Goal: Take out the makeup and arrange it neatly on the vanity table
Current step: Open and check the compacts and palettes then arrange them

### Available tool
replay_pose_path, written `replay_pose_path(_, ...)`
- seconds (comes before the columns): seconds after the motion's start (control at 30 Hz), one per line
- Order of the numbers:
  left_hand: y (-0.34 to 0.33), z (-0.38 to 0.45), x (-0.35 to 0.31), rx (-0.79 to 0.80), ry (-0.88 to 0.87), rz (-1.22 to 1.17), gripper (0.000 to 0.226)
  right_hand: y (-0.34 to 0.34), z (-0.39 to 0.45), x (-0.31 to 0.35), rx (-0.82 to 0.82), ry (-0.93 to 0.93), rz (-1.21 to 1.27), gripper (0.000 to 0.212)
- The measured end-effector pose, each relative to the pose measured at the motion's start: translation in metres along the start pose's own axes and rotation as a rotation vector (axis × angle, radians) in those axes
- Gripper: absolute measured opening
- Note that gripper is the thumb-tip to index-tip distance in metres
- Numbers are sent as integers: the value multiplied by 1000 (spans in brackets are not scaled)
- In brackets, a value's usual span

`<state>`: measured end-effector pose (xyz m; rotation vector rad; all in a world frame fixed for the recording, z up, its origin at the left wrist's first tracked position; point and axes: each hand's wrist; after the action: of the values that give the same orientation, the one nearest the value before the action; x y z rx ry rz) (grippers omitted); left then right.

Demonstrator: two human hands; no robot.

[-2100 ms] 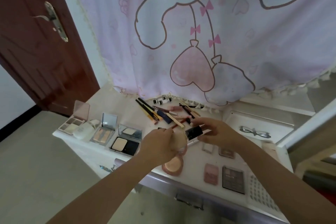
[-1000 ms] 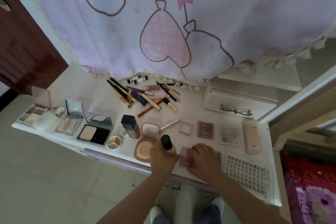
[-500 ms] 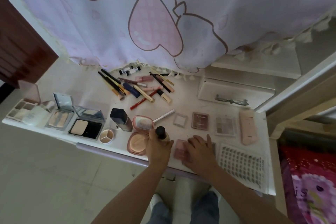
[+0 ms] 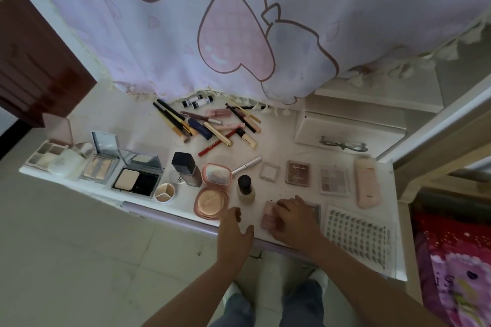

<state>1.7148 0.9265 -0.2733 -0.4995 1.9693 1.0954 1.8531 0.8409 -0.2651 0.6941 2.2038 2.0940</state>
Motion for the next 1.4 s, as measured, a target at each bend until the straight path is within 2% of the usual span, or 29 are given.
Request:
replay_pose_path(0.1, 10, -5, 2, 192, 57, 35, 25, 10, -3, 2, -13, -14, 98, 44)
replay_pose_path(0.17, 15, -6, -6, 329, 115, -66, 20, 20, -6, 8, -26, -12, 185, 46)
replay_pose_path(0.27, 26, -6, -24, 422, 73, -216, 2, 32, -10, 14, -17, -1, 293, 53)
replay_pose_path(0.37, 41, -4, -38, 502, 74, -411, 9, 49, -11, 14, -47, 13, 333, 59)
replay_pose_path(0.43, 51, -2, -49, 536, 50, -475, 12, 63, -11, 16, -117, 54, 340, 63)
replay_pose_path(0.53, 65, 1, -70, 568, -3, -575, 28, 89, -10, 20, -225, 93, 377, 64)
replay_pose_path(0.63, 81, 7, -90, 610, -119, -601, 50, 120, -8, 31, -338, 95, 404, 60)
replay_pose_path(0.73, 97, 17, -110, 665, -272, -524, 69, 148, -6, 43, -437, 152, 359, 58)
replay_pose_path(0.87, 118, 26, -137, 664, -434, -362, 78, 173, -5, 52, -492, 190, 366, 57)
replay_pose_path(1.07, 141, 28, -162, 587, -585, -279, 61, 188, 0, 64, -584, 222, 425, 40)
replay_pose_path(1.17, 144, 27, -171, 557, -589, -288, 48, 195, 4, 67, -567, 166, 557, 28)
replay_pose_path(1.3, 143, 29, -175, 557, -483, -428, 37, 205, 4, 70, -466, 114, 718, 29)
replay_pose_path(1.4, 143, 27, -177, 545, -475, -432, 31, 211, 5, 70, -400, 85, 768, 25)
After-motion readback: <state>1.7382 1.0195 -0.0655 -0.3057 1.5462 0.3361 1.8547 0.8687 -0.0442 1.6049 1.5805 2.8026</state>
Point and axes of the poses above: each hand's wrist, its own z-axis towards the middle knuckle, its own y-axis out of the back of the hand, x = y × z, and after that the axes turned 2 degrees about -z, right-handed
